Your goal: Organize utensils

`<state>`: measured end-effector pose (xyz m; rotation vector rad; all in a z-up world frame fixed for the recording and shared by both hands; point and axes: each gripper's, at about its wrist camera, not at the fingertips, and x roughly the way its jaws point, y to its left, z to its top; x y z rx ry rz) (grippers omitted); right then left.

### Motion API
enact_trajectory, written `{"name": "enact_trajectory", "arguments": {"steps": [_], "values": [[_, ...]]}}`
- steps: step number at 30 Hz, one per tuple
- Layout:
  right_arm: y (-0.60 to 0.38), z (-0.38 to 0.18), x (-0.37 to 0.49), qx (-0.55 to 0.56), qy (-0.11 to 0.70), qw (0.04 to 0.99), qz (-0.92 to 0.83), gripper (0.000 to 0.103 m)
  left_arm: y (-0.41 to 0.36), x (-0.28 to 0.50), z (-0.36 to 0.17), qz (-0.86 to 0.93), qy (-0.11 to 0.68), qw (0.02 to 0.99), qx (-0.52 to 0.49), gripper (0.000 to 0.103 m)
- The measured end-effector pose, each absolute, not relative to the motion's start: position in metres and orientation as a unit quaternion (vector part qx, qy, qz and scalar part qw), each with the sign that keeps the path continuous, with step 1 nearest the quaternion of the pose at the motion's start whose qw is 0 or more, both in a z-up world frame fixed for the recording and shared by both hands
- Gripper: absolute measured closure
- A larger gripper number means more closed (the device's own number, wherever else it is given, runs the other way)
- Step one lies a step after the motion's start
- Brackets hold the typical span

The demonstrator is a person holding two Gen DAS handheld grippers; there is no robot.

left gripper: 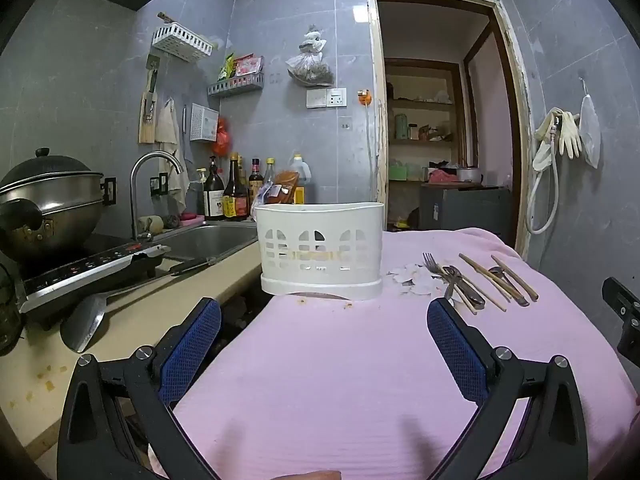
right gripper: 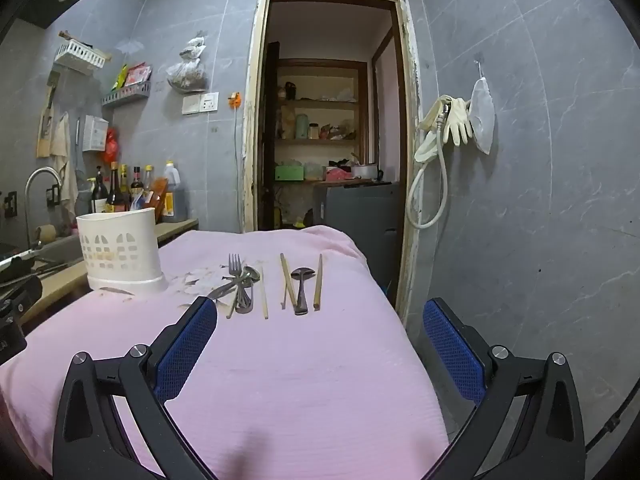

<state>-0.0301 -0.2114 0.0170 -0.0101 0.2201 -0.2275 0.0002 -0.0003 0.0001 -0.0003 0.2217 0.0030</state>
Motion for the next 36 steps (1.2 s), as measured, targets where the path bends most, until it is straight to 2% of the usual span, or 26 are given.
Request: {"name": "enact_trajectory", "arguments": {"steps": [36], "values": [[-0.205, 0.017, -0.022, -0.002, 0.124, 0.987, -0.106, 0.000, 0.006, 0.007, -0.012, 0.001, 0.126, 0.992, -0.007, 0.002]]}}
